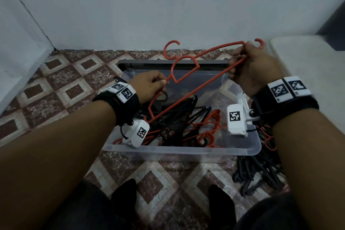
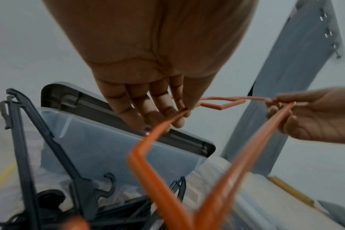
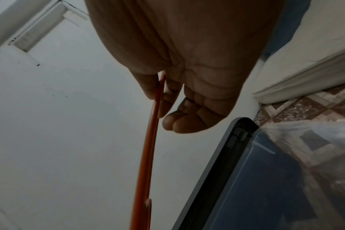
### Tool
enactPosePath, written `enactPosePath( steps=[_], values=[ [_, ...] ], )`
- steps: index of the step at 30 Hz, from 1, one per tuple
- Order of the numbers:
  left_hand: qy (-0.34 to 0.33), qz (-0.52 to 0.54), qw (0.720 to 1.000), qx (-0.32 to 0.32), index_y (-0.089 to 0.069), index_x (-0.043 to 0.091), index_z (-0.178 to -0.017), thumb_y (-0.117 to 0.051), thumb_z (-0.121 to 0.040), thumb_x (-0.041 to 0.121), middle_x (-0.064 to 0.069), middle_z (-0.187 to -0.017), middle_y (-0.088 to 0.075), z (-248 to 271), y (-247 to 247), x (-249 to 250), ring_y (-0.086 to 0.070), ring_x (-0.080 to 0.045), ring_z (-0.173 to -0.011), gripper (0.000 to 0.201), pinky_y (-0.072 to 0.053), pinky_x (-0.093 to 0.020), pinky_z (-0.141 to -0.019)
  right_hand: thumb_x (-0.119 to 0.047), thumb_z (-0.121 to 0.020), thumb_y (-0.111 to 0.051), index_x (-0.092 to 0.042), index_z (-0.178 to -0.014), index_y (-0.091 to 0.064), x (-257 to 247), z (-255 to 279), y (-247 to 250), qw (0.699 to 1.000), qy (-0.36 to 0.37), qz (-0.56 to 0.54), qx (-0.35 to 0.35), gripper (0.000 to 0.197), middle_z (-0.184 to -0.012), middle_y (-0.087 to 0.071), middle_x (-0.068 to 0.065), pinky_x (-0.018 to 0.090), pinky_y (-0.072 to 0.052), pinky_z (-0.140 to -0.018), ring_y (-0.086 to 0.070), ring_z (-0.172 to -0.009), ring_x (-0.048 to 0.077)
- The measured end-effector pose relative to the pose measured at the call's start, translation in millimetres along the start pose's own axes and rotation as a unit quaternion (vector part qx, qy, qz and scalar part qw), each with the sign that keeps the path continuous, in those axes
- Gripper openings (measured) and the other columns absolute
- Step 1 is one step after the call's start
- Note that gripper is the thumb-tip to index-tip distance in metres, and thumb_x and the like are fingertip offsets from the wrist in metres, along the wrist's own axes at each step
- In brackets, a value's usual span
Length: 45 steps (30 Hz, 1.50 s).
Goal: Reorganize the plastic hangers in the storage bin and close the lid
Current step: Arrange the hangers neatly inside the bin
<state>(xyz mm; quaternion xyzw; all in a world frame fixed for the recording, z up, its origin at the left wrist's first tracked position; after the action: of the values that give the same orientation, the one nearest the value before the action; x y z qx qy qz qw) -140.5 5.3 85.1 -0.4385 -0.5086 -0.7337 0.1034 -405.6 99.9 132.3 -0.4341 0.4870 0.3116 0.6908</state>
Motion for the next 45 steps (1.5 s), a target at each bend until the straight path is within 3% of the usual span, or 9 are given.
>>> enactPosePath(
  steps=[11, 16, 19, 23, 29, 34, 40, 42, 45],
  values=[
    [-0.014, -0.136, 0.987, -0.086, -0.063, 0.029, -0.104, -0.053, -0.097, 0.025, 0.012, -0.087, -0.072, -9, -12, -28, -0.063, -0.001, -0.074, 0.013, -0.051, -0.027, -0.071, -0.037, -0.089, -0.065, -0.028, -0.091, -0.065, 15, -10, 6, 0.973, -0.054, 0.201, 0.096, 0.010, -0.086, -0.067, 0.001, 0.025, -0.049, -0.059, -0.061, -0.065, 0.016],
    [-0.075, -0.247, 0.963, -0.080, -0.050, 0.026, -0.099, -0.046, -0.100, 0.027, 0.004, -0.090, -0.065, -11, -10, -23, -0.060, -0.022, -0.077, 0.004, -0.050, -0.037, -0.070, -0.050, -0.076, -0.069, -0.024, -0.135, -0.047, -1, -10, 7, 0.850, 0.099, 0.487, 0.173, 0.069, -0.130, -0.055, 0.003, 0.036, -0.045, -0.100, -0.055, -0.115, 0.021],
    [-0.109, -0.304, 0.940, -0.106, -0.048, 0.026, -0.097, -0.045, -0.100, 0.027, -0.002, -0.092, -0.060, -14, -16, -13, -0.054, -0.025, -0.077, 0.004, -0.045, -0.036, -0.068, -0.048, -0.083, -0.070, -0.025, -0.134, -0.050, 6, 0, -29, 0.868, 0.155, 0.472, 0.015, 0.059, -0.121, -0.061, -0.001, 0.033, -0.049, -0.092, -0.060, -0.104, 0.015],
    [-0.123, -0.332, 0.928, -0.117, -0.056, 0.022, -0.106, -0.044, -0.099, 0.029, -0.004, -0.100, -0.064, -13, -25, -4, -0.056, -0.028, -0.084, 0.015, -0.050, -0.041, -0.073, -0.036, -0.092, -0.063, -0.016, -0.103, -0.069, 14, 8, -57, 0.802, 0.174, 0.561, -0.110, 0.024, -0.093, -0.071, -0.001, 0.038, -0.053, -0.086, -0.066, -0.088, 0.016],
    [-0.155, -0.293, 0.938, -0.097, -0.058, 0.026, -0.107, -0.046, -0.099, 0.030, 0.000, -0.107, -0.065, -11, -25, -5, -0.058, -0.025, -0.088, 0.015, -0.050, -0.040, -0.076, -0.043, -0.087, -0.068, -0.026, -0.127, -0.053, 11, 2, -48, 0.793, 0.203, 0.574, -0.028, 0.045, -0.122, -0.056, 0.002, 0.032, -0.047, -0.092, -0.056, -0.105, 0.015],
    [-0.181, -0.278, 0.940, -0.084, -0.057, 0.027, -0.110, -0.047, -0.098, 0.031, 0.002, -0.108, -0.062, -12, -28, -7, -0.058, -0.025, -0.091, 0.016, -0.048, -0.037, -0.075, -0.035, -0.096, -0.058, -0.018, -0.093, -0.067, 15, 4, -54, 0.783, 0.173, 0.590, -0.099, 0.020, -0.075, -0.070, -0.008, 0.026, -0.050, -0.070, -0.065, -0.072, 0.008],
    [-0.049, -0.269, 0.962, 0.016, -0.048, 0.021, -0.104, -0.059, -0.089, 0.042, -0.005, -0.105, -0.052, -25, -11, -40, -0.051, -0.024, -0.087, 0.028, -0.046, -0.037, -0.076, -0.031, -0.094, -0.061, -0.019, -0.102, -0.070, 9, 0, -47, 0.788, 0.182, 0.585, -0.058, 0.017, -0.083, -0.070, 0.001, 0.024, -0.041, -0.060, -0.060, -0.073, 0.014],
    [0.028, -0.372, 0.924, -0.082, -0.051, 0.018, -0.090, -0.057, -0.090, 0.042, -0.009, -0.094, -0.057, -23, -12, -65, -0.054, -0.027, -0.079, 0.025, -0.051, -0.039, -0.073, -0.029, -0.093, -0.062, -0.024, -0.104, -0.070, 8, 0, -41, 0.804, 0.174, 0.566, -0.048, 0.015, -0.081, -0.071, 0.000, 0.023, -0.043, -0.062, -0.062, -0.072, 0.012],
    [0.115, -0.499, 0.799, -0.315, -0.063, 0.018, -0.084, -0.055, -0.093, 0.048, -0.011, -0.098, -0.063, -8, -39, -110, -0.061, -0.029, -0.090, 0.033, -0.052, -0.041, -0.089, -0.028, -0.093, -0.061, -0.028, -0.105, -0.068, 8, 0, -39, 0.810, 0.168, 0.561, -0.038, 0.013, -0.077, -0.070, -0.003, 0.020, -0.045, -0.062, -0.064, -0.071, 0.009]
  ],
)
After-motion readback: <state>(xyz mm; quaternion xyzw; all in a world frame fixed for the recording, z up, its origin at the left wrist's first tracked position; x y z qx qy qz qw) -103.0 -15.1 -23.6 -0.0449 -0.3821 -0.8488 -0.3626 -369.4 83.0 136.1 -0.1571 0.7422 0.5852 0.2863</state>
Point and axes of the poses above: each hand's wrist, its own z-axis away from the middle knuckle, its own y-axis out of the back of the hand, x = y × z, the point moved 3 cm from there along -z, towards the middle knuckle
